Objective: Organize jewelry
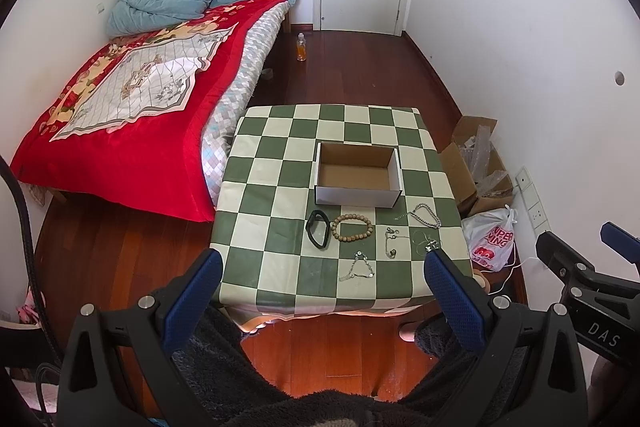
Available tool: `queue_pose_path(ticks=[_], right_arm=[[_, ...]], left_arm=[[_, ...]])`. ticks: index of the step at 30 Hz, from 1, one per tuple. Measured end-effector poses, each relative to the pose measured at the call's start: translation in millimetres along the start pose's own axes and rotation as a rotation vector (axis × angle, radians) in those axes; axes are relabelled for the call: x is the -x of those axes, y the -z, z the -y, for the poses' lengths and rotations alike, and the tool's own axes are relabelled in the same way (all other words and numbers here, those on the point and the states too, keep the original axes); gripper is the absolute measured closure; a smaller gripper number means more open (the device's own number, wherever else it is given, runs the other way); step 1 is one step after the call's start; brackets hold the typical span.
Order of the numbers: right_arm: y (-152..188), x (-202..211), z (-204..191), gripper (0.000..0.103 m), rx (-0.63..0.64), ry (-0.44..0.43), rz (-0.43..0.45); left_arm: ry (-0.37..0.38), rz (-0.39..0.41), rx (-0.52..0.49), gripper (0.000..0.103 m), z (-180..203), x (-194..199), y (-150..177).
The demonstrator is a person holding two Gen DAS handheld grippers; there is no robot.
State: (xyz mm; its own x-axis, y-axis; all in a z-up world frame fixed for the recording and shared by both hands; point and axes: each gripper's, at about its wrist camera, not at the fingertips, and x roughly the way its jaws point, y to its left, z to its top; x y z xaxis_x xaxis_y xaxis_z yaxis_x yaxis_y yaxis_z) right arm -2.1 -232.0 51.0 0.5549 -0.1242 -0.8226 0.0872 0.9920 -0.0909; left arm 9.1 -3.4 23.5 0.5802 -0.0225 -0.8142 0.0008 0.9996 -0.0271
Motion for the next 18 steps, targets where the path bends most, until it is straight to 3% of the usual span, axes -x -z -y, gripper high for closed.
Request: queue_pose_path(ticks=[3, 8, 12, 18], right_arm=[[-1, -2, 1, 0.0, -0.006, 0.002, 0.003], [-4, -34, 11, 0.0, -0.037, 0.035, 0.002], [-8, -84, 27, 0.0, -0.07, 0.071, -0.048], [-7, -186, 46, 0.0, -0.091, 0.086, -0.198]], left_arm=[[-0.042, 0.016, 0.001, 0.0, -3, -10, -2], [-0.169, 0.003, -0.012, 0.0, -2, -66, -12], [-0.229, -0.059, -0.043, 0.0, 8, -118, -14], [-0.257, -0.23, -0.109, 0.0, 29, -201, 3]])
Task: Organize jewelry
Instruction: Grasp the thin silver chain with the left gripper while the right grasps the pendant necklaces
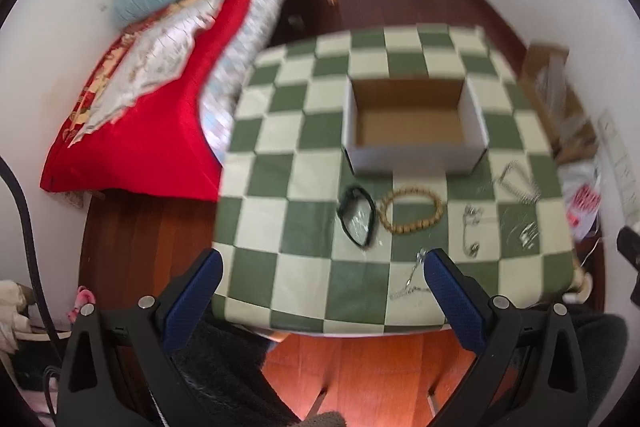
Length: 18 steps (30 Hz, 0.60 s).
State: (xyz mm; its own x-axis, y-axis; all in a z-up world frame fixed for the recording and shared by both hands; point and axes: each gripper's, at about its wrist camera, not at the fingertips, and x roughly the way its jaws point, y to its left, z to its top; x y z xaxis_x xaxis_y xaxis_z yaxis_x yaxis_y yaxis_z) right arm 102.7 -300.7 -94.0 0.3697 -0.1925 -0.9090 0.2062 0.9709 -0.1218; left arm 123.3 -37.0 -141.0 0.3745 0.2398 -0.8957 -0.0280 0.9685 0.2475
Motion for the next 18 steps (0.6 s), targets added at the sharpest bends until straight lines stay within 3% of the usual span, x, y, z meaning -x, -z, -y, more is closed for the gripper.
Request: queue_pose_path(ticks=[8, 18], right_arm=[[5, -125, -1, 0.0, -0.002, -0.019, -0.217], [26, -191, -4, 0.0, -0.006, -0.039, -0.323]], left_arm=[[0.011, -0.193, -0.106, 0.0, 53, -82, 14], [0.073, -0.3, -0.153, 0.0, 91, -135, 32]])
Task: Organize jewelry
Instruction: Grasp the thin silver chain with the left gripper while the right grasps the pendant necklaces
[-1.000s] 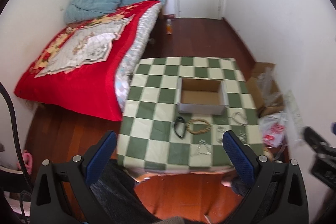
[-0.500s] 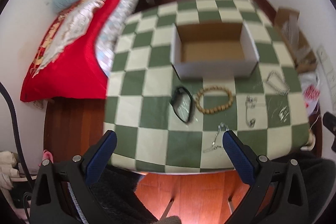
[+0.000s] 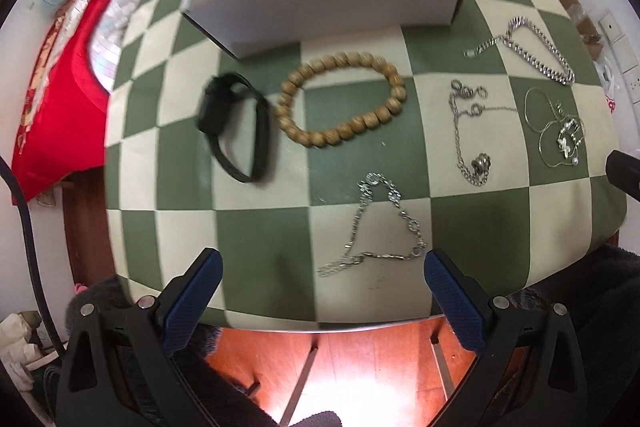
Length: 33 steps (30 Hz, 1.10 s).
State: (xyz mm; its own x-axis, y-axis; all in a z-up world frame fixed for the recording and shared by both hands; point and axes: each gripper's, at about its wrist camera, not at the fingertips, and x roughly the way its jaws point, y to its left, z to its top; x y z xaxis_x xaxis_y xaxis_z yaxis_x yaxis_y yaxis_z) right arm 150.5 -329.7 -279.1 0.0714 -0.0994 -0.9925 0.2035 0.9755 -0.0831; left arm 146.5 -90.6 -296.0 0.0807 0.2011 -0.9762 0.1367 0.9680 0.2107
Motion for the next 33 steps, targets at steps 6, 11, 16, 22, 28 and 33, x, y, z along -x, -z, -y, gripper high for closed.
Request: queue_pose_path(ticks=[6, 11, 16, 22, 28, 33], right_arm=[[2, -18, 0, 0.0, 0.007, 0.002, -0.018], [-1, -23, 4, 0.0, -0.003, -0.008, -0.025], [-3, -26, 5, 0.0, -0.005, -0.017, -0.02], [-8, -32, -3, 0.0, -0.001, -0.051, 0.003], [-11, -52, -17, 0.02, -0.02, -0.065, -0.012], [-7, -44, -32, 0.089, 0.009, -0.039, 0.058]], left_arm=[[0.026, -0.018, -0.007, 0.0, 8, -17, -7], [0.126, -0.047, 0.022, 0.001, 9, -32, -16], [0.214, -0.012, 0.035, 0.01, 3, -34, -25], [0.204, 0.066, -0.03, 0.099, 7, -17, -32], [0.176, 0.059, -0.058, 0.101, 8, -13, -34], [0.17, 0.053, -0.026, 0.101, -2, 6, -16]])
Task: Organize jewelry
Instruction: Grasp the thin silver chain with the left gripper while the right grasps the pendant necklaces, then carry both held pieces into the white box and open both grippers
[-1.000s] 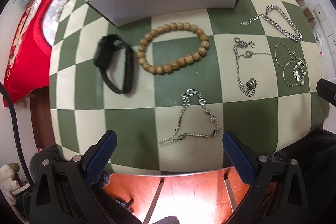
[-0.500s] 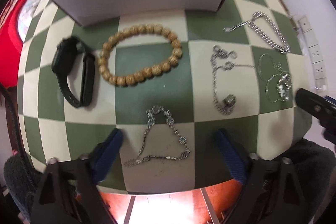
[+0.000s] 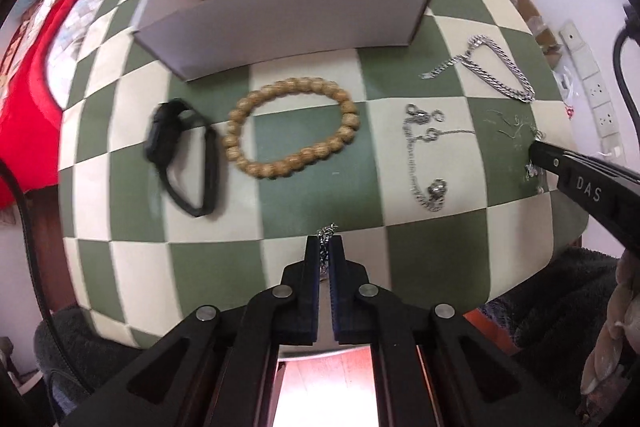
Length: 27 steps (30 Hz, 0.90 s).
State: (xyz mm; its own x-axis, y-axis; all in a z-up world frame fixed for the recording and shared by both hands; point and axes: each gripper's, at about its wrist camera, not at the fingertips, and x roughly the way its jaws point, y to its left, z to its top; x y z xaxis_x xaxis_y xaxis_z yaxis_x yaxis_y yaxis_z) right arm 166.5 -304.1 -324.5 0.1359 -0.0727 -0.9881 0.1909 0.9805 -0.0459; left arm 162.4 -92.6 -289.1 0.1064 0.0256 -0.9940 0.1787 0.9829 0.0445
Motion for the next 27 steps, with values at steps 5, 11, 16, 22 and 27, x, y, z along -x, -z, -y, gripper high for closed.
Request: queue_pose_path(ticks=[5, 11, 16, 22, 27], right_arm=[[5, 2, 1, 0.1, -0.048, -0.083, -0.022], [13, 29, 4, 0.1, -0.072, -0.163, 0.027], [14, 60, 4, 0.1, -0.073, -0.229, 0.07], [4, 107, -4, 0.1, -0.053, -0.304, 0.111], [-13, 148, -12, 0.101, -0.022, -0.321, 0.164]], left_arm=[[0.008, 0.05, 0.03, 0.102, -15, 29, -1], [0.061, 0.122, 0.053, 0.102, -23, 67, -4], [0.081, 0.181, 0.044, 0.102, -15, 95, -22], [0.098, 0.248, 0.048, 0.102, -20, 126, -38], [0.104, 0.305, 0.054, 0.102, -30, 150, -56]])
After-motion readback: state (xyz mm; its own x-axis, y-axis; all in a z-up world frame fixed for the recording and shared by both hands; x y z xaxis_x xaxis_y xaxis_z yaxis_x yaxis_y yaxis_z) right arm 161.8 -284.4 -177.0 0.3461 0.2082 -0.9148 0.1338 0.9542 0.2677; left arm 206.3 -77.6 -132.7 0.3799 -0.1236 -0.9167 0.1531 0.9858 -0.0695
